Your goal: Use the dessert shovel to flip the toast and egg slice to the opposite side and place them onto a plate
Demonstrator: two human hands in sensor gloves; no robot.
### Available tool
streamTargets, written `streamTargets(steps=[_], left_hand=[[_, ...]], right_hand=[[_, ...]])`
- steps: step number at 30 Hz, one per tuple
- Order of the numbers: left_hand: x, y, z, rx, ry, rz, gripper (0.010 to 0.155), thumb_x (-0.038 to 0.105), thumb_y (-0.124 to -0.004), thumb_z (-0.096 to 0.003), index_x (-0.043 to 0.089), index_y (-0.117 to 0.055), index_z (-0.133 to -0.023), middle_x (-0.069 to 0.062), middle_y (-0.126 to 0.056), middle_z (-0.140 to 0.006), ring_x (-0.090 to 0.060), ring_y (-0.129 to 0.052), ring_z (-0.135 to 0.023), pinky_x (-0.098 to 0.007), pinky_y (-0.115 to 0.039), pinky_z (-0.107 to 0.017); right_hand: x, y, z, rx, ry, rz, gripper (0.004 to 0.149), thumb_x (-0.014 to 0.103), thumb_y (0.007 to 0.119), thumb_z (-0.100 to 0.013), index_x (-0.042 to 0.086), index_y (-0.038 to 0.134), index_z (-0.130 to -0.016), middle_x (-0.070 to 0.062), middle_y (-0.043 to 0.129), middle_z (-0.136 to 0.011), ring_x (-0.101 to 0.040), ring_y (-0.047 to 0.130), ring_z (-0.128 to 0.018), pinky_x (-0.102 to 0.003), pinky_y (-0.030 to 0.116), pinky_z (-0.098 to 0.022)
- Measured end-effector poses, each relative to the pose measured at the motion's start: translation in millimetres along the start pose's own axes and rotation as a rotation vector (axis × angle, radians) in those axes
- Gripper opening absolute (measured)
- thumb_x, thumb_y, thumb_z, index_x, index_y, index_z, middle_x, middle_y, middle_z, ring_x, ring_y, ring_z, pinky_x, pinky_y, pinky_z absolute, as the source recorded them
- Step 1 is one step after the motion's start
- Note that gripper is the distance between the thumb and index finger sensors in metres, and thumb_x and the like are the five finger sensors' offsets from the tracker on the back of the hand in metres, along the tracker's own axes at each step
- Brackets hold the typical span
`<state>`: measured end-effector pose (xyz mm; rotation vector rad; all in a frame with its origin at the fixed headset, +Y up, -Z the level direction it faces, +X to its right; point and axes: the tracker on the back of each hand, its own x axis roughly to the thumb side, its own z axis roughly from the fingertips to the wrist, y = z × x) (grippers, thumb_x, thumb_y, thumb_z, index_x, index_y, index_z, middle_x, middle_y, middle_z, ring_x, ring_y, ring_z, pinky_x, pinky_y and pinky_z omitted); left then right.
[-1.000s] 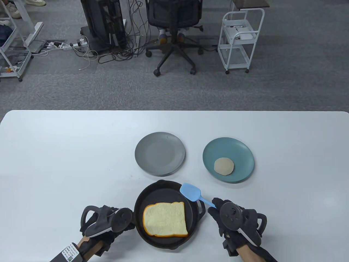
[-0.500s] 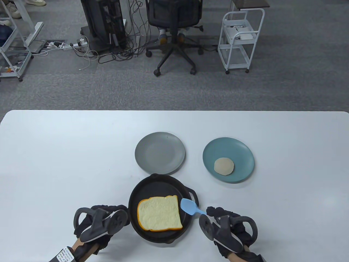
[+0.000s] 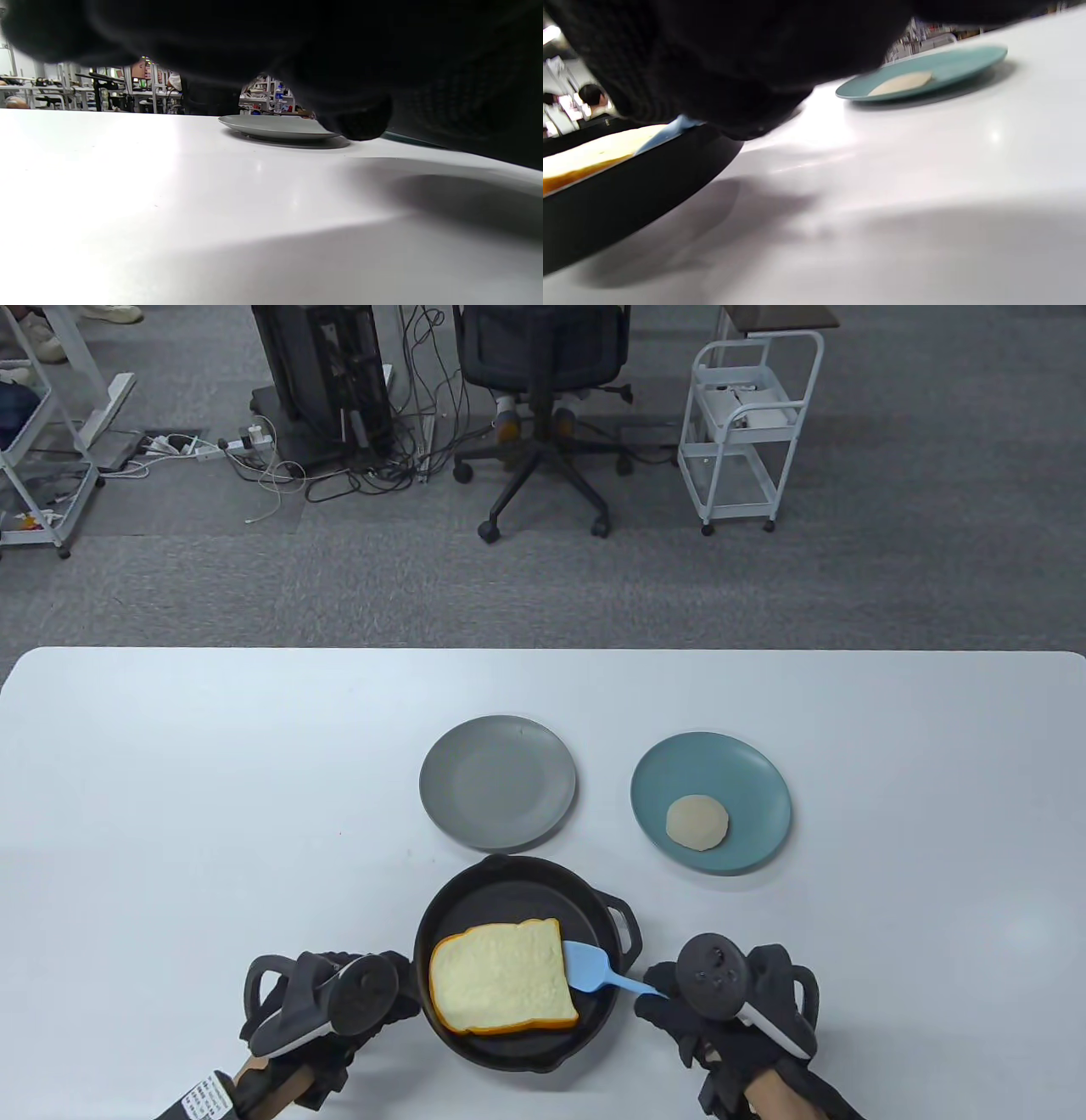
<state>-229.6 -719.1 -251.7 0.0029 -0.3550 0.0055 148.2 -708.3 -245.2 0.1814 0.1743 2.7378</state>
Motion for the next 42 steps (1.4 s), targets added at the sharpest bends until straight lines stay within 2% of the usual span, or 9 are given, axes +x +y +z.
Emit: streamTargets(steps=[4, 7, 13, 23, 27, 31, 33, 37, 42], left_hand=[[4.2, -0.2, 1.4, 0.01, -0.015, -0.058, 0.05, 0.062, -0.087, -0.0259, 0.033, -0.099, -0.065, 0.016, -0.1, -0.019, -0.011, -0.097, -0.002, -0.036, -0.09, -0.019], [9.3, -3.7, 1.2, -0.004, -0.042, -0.114, 0.051, 0.063, -0.088, -0.0254, 0.033, -0.099, -0.065, 0.016, -0.1, -0.019, -0.011, -0.097, -0.002, -0.036, -0.09, -0.02], [18.9, -1.4, 3.3, -0.016, -0.086, -0.075, 0.051, 0.063, -0.087, -0.0257, 0.033, -0.099, -0.066, 0.016, -0.101, -0.02, -0.011, -0.098, -0.003, -0.036, -0.091, -0.02], [11.4, -3.3, 0.0, -0.101, -0.129, 0.013, 0.052, 0.063, -0.087, -0.0258, 0.033, -0.099, -0.067, 0.016, -0.101, -0.021, -0.011, -0.098, -0.003, -0.036, -0.09, -0.021], [7.3, -5.3, -2.6, -0.141, -0.128, 0.062, 0.052, 0.063, -0.087, -0.0261, 0.033, -0.098, -0.067, 0.015, -0.101, -0.021, -0.011, -0.098, -0.004, -0.036, -0.09, -0.021], [5.9, -4.0, -2.4, -0.145, -0.115, 0.045, 0.052, 0.063, -0.087, -0.0261, 0.033, -0.098, -0.067, 0.016, -0.101, -0.021, -0.011, -0.098, -0.004, -0.036, -0.09, -0.021], [4.6, -3.4, -2.6, -0.139, -0.107, 0.055, 0.052, 0.063, -0.087, -0.0262, 0.033, -0.098, -0.067, 0.016, -0.101, -0.021, -0.011, -0.098, -0.004, -0.036, -0.09, -0.021], [2.3, -0.8, -2.7, -0.117, -0.086, 0.091, 0.052, 0.063, -0.087, -0.0263, 0.033, -0.099, -0.067, 0.016, -0.1, -0.02, -0.011, -0.098, -0.003, -0.036, -0.09, -0.021], [2.9, 0.7, -0.5, -0.075, -0.087, 0.067, 0.052, 0.062, -0.087, -0.0263, 0.033, -0.099, -0.067, 0.016, -0.1, -0.02, -0.011, -0.098, -0.003, -0.036, -0.09, -0.021]], right_hand=[[-2.5, -5.7, 0.8, -0.02, -0.008, -0.038, 0.048, 0.052, 0.095, -0.034, 0.022, 0.102, -0.07, 0.009, 0.11, -0.03, -0.008, 0.099, -0.005, -0.028, 0.086, -0.007], [0.4, -4.5, 1.2, 0.031, -0.031, -0.106, 0.047, 0.052, 0.095, -0.034, 0.022, 0.102, -0.07, 0.009, 0.11, -0.03, -0.009, 0.099, -0.006, -0.029, 0.086, -0.008], [20.1, 7.2, 1.4, 0.049, -0.089, -0.001, 0.048, 0.052, 0.094, -0.034, 0.022, 0.101, -0.071, 0.01, 0.11, -0.032, -0.009, 0.1, -0.008, -0.029, 0.087, -0.01], [21.1, 19.7, -5.7, 0.18, -0.086, -0.19, 0.048, 0.048, 0.089, -0.039, 0.019, 0.098, -0.076, 0.008, 0.109, -0.041, -0.011, 0.102, -0.016, -0.03, 0.087, -0.015], [9.6, 6.1, -5.1, 0.047, -0.035, -0.259, 0.048, 0.047, 0.089, -0.039, 0.019, 0.098, -0.076, 0.008, 0.109, -0.041, -0.012, 0.102, -0.016, -0.031, 0.088, -0.015], [10.3, -14.8, 11.4, -0.351, -0.045, -0.104, 0.046, 0.045, 0.092, -0.037, 0.021, 0.098, -0.077, 0.006, 0.11, -0.045, -0.016, 0.105, -0.023, -0.034, 0.088, -0.021], [16.2, -17.4, 17.7, -0.48, -0.116, 0.004, 0.045, 0.042, 0.093, -0.037, 0.026, 0.096, -0.079, 0.006, 0.11, -0.055, -0.019, 0.106, -0.035, -0.037, 0.089, -0.03], [31.6, -3.6, 17.6, -0.464, -0.269, 0.138, 0.045, 0.038, 0.095, -0.036, 0.03, 0.093, -0.081, 0.006, 0.107, -0.067, -0.02, 0.106, -0.051, -0.04, 0.088, -0.042], [37.1, 3.1, 15.9, -0.449, -0.261, 0.201, 0.045, 0.039, 0.093, -0.038, 0.03, 0.093, -0.082, 0.006, 0.107, -0.068, -0.02, 0.106, -0.052, -0.041, 0.087, -0.043]])
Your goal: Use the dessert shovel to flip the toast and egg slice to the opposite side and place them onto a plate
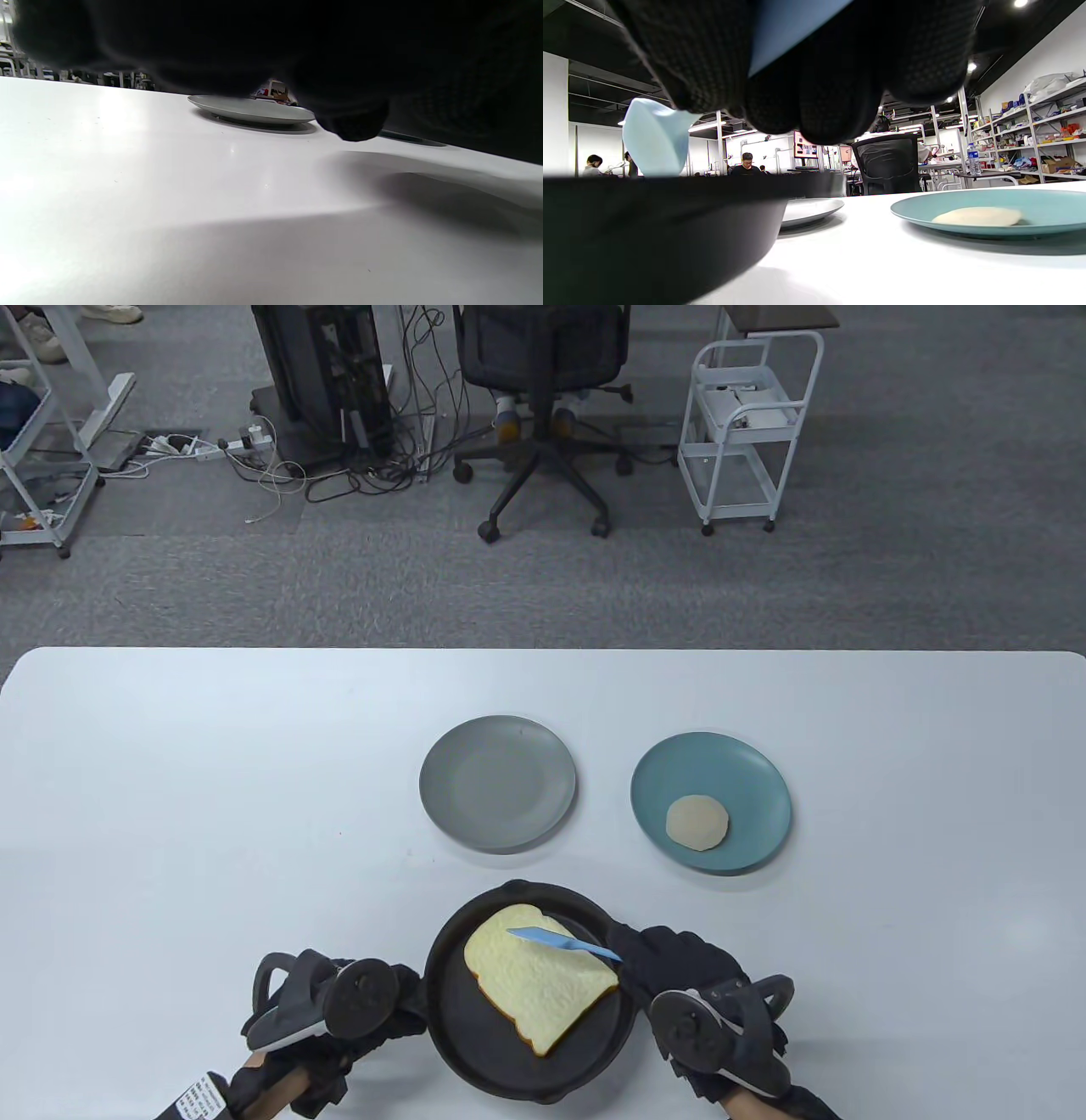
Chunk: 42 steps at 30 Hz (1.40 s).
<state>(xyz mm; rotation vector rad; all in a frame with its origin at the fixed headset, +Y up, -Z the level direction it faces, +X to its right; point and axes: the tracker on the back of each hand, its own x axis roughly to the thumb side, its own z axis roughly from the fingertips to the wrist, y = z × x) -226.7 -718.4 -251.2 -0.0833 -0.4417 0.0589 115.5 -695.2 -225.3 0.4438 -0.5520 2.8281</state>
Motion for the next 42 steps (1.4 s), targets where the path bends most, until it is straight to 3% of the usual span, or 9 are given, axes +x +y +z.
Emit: streamTargets(steps=[9, 18, 25, 34, 42], left_hand=[[-3.7, 1.5, 0.7, 0.045, 0.02, -0.007, 0.051, 0.062, -0.087, -0.0261, 0.033, -0.099, -0.066, 0.016, -0.1, -0.019, -0.012, -0.099, -0.005, -0.036, -0.09, -0.023], [-11.4, 5.7, 2.9, 0.12, 0.087, -0.063, 0.051, 0.062, -0.087, -0.0262, 0.033, -0.099, -0.066, 0.016, -0.1, -0.019, -0.012, -0.099, -0.004, -0.037, -0.09, -0.023], [-12.2, 8.6, 4.1, 0.138, 0.132, -0.118, 0.051, 0.063, -0.087, -0.0262, 0.033, -0.099, -0.066, 0.015, -0.1, -0.019, -0.012, -0.098, -0.004, -0.037, -0.09, -0.023], [-6.8, 10.1, 5.8, 0.146, 0.19, -0.161, 0.051, 0.063, -0.087, -0.0263, 0.033, -0.099, -0.066, 0.016, -0.1, -0.019, -0.012, -0.097, -0.003, -0.036, -0.09, -0.022], [1.7, 9.1, 7.0, 0.143, 0.211, -0.213, 0.05, 0.062, -0.089, -0.0262, 0.033, -0.099, -0.066, 0.015, -0.1, -0.018, -0.012, -0.097, -0.002, -0.037, -0.09, -0.023]], right_hand=[[-3.2, -2.4, 0.5, -0.011, 0.034, 0.0, 0.046, 0.04, 0.09, -0.04, 0.026, 0.092, -0.083, 0.005, 0.107, -0.064, -0.019, 0.106, -0.047, -0.04, 0.088, -0.04], [-11.9, -11.2, 0.0, 0.032, 0.125, -0.058, 0.046, 0.045, 0.086, -0.042, 0.022, 0.095, -0.081, 0.005, 0.109, -0.046, -0.014, 0.106, -0.029, -0.037, 0.089, -0.028], [-23.7, -23.2, -1.8, 0.158, 0.255, -0.081, 0.046, 0.046, 0.089, -0.041, 0.022, 0.097, -0.079, 0.006, 0.11, -0.041, -0.013, 0.106, -0.025, -0.037, 0.089, -0.026], [-23.9, -19.5, -2.1, 0.514, 0.373, -0.158, 0.047, 0.046, 0.087, -0.044, 0.018, 0.096, -0.08, 0.004, 0.11, -0.039, -0.011, 0.102, -0.017, -0.034, 0.088, -0.019], [-13.6, -9.0, 0.1, 0.587, 0.394, -0.091, 0.047, 0.045, 0.084, -0.045, 0.015, 0.095, -0.081, 0.005, 0.11, -0.04, -0.009, 0.1, -0.012, -0.031, 0.086, -0.014]])
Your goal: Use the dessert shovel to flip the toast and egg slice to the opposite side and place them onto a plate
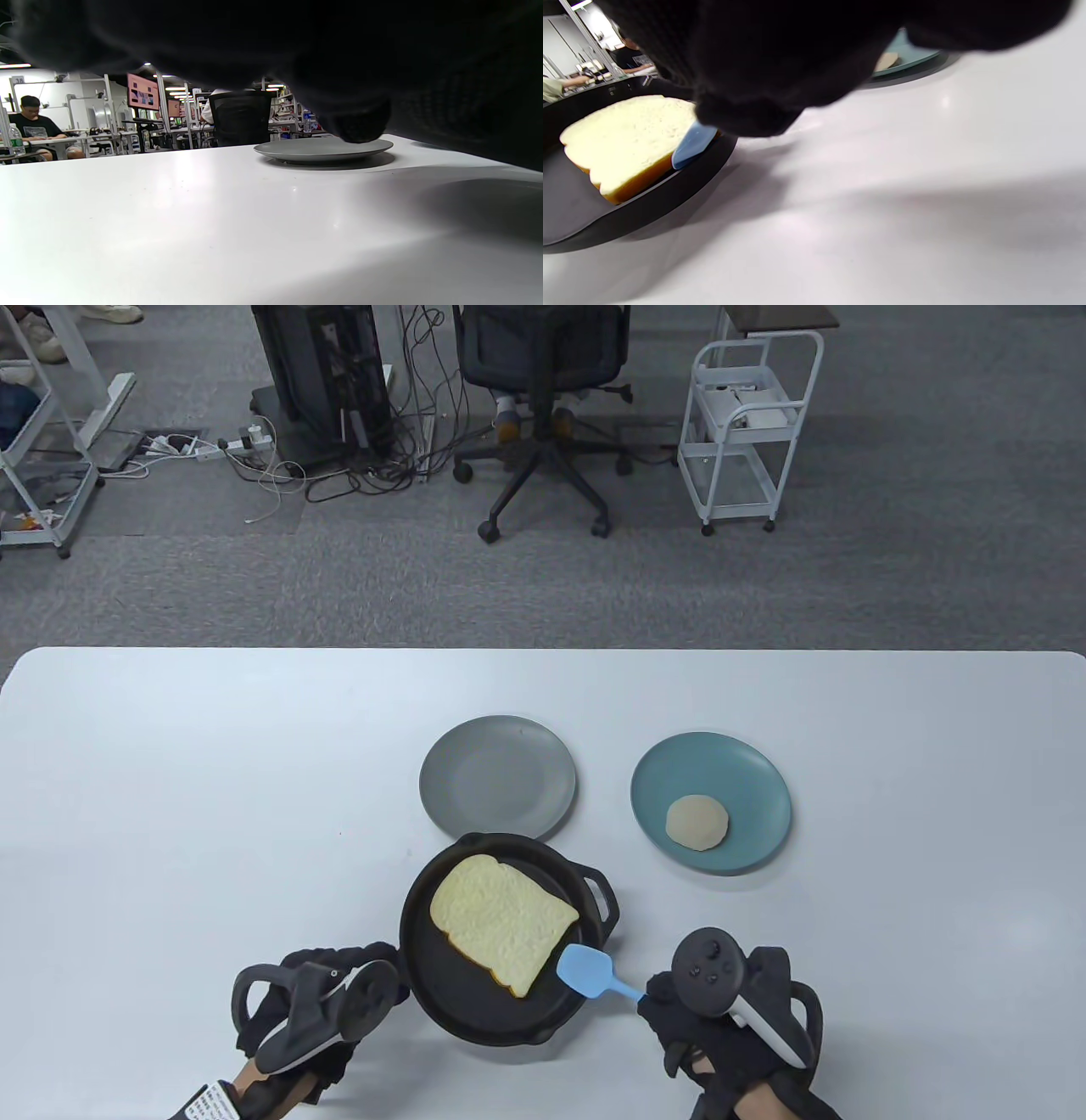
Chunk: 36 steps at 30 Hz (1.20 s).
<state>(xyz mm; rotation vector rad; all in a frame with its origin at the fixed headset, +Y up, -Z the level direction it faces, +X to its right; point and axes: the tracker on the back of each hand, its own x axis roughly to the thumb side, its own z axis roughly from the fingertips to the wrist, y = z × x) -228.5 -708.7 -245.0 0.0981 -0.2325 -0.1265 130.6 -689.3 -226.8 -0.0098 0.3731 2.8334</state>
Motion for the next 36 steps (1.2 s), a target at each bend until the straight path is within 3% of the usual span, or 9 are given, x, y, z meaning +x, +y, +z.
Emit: streamTargets(steps=[8, 12, 16, 19, 29, 36], left_hand=[[4.0, 0.9, 2.0, -0.033, -0.011, 0.097, 0.049, 0.061, -0.091, -0.0263, 0.032, -0.1, -0.065, 0.014, -0.099, -0.017, -0.012, -0.095, 0.0, -0.037, -0.089, -0.019], [-1.6, -6.0, -1.6, -0.079, -0.002, 0.19, 0.049, 0.06, -0.092, -0.0261, 0.031, -0.1, -0.065, 0.013, -0.1, -0.016, -0.012, -0.095, 0.0, -0.037, -0.089, -0.019], [0.9, -6.9, -1.3, -0.08, -0.003, 0.17, 0.05, 0.06, -0.091, -0.0264, 0.031, -0.1, -0.065, 0.014, -0.1, -0.016, -0.012, -0.095, 0.0, -0.036, -0.09, -0.019], [-7.1, -14.6, -5.0, -0.16, 0.02, 0.27, 0.05, 0.06, -0.092, -0.0265, 0.031, -0.1, -0.066, 0.014, -0.1, -0.017, -0.012, -0.095, 0.0, -0.037, -0.089, -0.019], [-4.5, -15.8, -5.7, -0.153, 0.006, 0.262, 0.05, 0.061, -0.09, -0.0271, 0.031, -0.1, -0.066, 0.014, -0.099, -0.017, -0.012, -0.096, 0.0, -0.036, -0.09, -0.019], [-7.8, -15.5, -6.5, -0.15, -0.018, 0.255, 0.051, 0.062, -0.088, -0.0273, 0.031, -0.1, -0.067, 0.015, -0.1, -0.017, -0.011, -0.096, 0.0, -0.036, -0.09, -0.019]], right_hand=[[2.7, 5.9, -0.8, -0.01, -0.006, 0.027, 0.047, 0.046, 0.084, -0.045, 0.016, 0.095, -0.08, 0.005, 0.11, -0.039, -0.009, 0.1, -0.011, -0.031, 0.086, -0.013], [-6.1, 6.9, -7.0, 0.001, -0.017, -0.073, 0.047, 0.046, 0.084, -0.045, 0.016, 0.095, -0.08, 0.006, 0.109, -0.038, -0.008, 0.099, -0.01, -0.03, 0.086, -0.013], [-10.0, 12.7, -13.0, 0.017, -0.012, -0.113, 0.047, 0.046, 0.084, -0.044, 0.016, 0.096, -0.079, 0.007, 0.109, -0.037, -0.007, 0.099, -0.01, -0.03, 0.086, -0.013], [-15.6, 17.0, -17.3, 0.039, 0.0, -0.235, 0.047, 0.046, 0.084, -0.044, 0.016, 0.096, -0.079, 0.007, 0.109, -0.037, -0.007, 0.099, -0.01, -0.03, 0.087, -0.013], [-26.8, 21.6, -27.2, 0.128, 0.025, -0.441, 0.046, 0.046, 0.085, -0.044, 0.017, 0.097, -0.077, 0.008, 0.109, -0.035, -0.007, 0.099, -0.009, -0.03, 0.087, -0.013], [-36.2, 20.4, -33.7, 0.175, -0.032, -0.592, 0.046, 0.047, 0.087, -0.043, 0.019, 0.098, -0.077, 0.007, 0.109, -0.035, -0.008, 0.099, -0.01, -0.031, 0.087, -0.014]])
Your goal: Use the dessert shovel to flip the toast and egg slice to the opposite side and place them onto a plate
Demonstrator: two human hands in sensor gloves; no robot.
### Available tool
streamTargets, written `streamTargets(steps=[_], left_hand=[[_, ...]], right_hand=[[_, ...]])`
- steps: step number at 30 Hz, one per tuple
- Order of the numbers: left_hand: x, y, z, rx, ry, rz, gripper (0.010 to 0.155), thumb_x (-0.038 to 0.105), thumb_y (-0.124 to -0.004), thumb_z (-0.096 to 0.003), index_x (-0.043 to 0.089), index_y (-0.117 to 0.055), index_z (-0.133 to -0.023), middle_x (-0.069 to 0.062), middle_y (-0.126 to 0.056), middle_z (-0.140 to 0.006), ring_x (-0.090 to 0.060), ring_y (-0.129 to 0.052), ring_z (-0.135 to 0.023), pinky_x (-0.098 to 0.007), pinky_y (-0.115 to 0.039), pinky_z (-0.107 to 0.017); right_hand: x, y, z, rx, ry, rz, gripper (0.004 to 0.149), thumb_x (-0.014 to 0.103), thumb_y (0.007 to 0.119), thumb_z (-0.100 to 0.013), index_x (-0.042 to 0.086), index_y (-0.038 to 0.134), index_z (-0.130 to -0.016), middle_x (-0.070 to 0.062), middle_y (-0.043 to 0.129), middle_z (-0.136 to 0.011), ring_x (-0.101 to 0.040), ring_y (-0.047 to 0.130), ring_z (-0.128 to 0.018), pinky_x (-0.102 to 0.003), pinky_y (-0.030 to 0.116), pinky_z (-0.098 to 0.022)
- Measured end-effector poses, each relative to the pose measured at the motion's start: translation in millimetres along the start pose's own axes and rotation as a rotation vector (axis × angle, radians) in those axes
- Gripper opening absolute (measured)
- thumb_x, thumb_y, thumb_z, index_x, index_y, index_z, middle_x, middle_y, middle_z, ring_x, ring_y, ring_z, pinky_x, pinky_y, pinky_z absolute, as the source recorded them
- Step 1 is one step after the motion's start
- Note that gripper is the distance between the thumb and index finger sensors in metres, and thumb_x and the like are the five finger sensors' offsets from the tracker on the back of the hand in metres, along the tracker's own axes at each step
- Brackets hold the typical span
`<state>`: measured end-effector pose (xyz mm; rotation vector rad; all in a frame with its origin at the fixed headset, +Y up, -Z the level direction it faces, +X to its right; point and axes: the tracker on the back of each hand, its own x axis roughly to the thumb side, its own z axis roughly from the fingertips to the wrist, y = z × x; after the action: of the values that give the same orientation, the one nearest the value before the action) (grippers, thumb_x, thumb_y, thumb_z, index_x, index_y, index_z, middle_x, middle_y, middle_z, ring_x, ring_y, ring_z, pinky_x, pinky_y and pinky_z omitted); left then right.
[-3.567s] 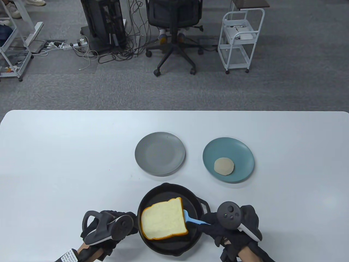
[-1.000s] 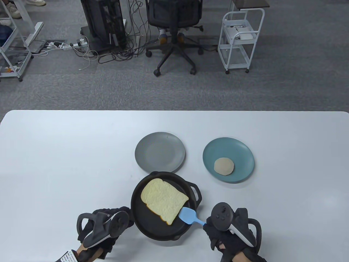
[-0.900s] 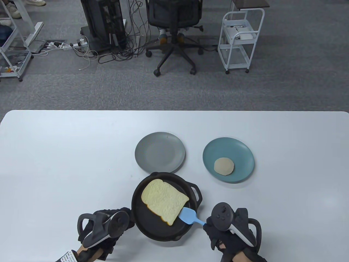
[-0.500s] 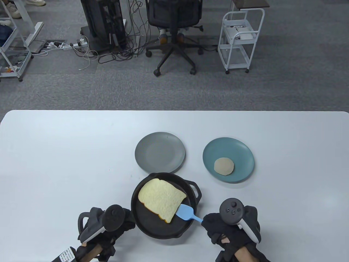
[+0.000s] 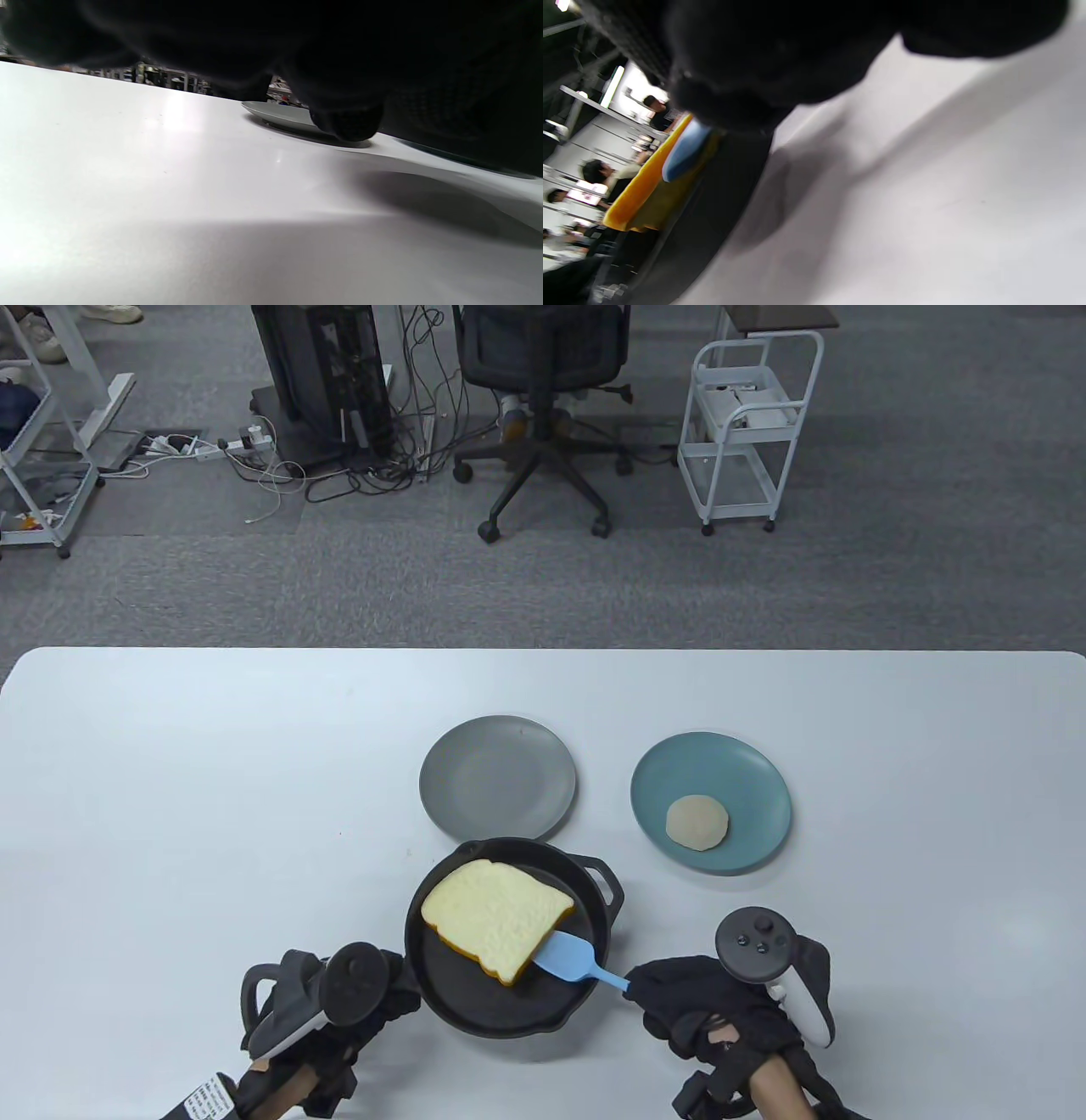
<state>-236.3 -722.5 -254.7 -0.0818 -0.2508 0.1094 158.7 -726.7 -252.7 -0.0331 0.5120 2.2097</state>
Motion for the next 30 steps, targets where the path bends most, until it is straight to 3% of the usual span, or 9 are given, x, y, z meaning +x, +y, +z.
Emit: streamTargets(steps=[7, 12, 21, 30], left_hand=[[24.1, -0.1, 9.7, 0.072, -0.061, -0.139, 0.051, 0.062, -0.088, -0.027, 0.032, -0.099, -0.067, 0.015, -0.1, -0.018, -0.012, -0.096, -0.001, -0.036, -0.09, -0.02], [33.3, -0.1, 14.3, 0.081, -0.091, -0.142, 0.052, 0.062, -0.088, -0.0269, 0.031, -0.099, -0.067, 0.015, -0.1, -0.018, -0.012, -0.097, -0.001, -0.036, -0.09, -0.02], [35.0, 0.3, 15.9, 0.087, -0.115, -0.144, 0.052, 0.062, -0.088, -0.0268, 0.032, -0.099, -0.067, 0.015, -0.1, -0.018, -0.012, -0.097, -0.002, -0.036, -0.09, -0.021], [23.2, -1.1, 9.4, 0.057, -0.079, -0.154, 0.052, 0.062, -0.088, -0.0267, 0.032, -0.099, -0.067, 0.015, -0.1, -0.019, -0.012, -0.097, -0.002, -0.036, -0.09, -0.022]], right_hand=[[13.1, 2.9, 9.4, -0.06, -0.021, 0.139, 0.046, 0.048, 0.086, -0.043, 0.018, 0.098, -0.077, 0.008, 0.109, -0.035, -0.007, 0.099, -0.01, -0.03, 0.087, -0.014], [21.1, 14.0, 10.7, -0.071, -0.03, 0.182, 0.047, 0.047, 0.085, -0.044, 0.017, 0.097, -0.078, 0.008, 0.109, -0.037, -0.007, 0.1, -0.011, -0.03, 0.087, -0.014], [25.3, 29.9, 5.9, -0.126, -0.084, 0.196, 0.048, 0.047, 0.085, -0.043, 0.016, 0.096, -0.078, 0.008, 0.109, -0.037, -0.008, 0.1, -0.011, -0.031, 0.087, -0.014], [20.0, 19.6, 6.6, -0.145, -0.121, 0.079, 0.047, 0.047, 0.085, -0.043, 0.017, 0.097, -0.078, 0.008, 0.109, -0.037, -0.008, 0.1, -0.012, -0.031, 0.087, -0.015]])
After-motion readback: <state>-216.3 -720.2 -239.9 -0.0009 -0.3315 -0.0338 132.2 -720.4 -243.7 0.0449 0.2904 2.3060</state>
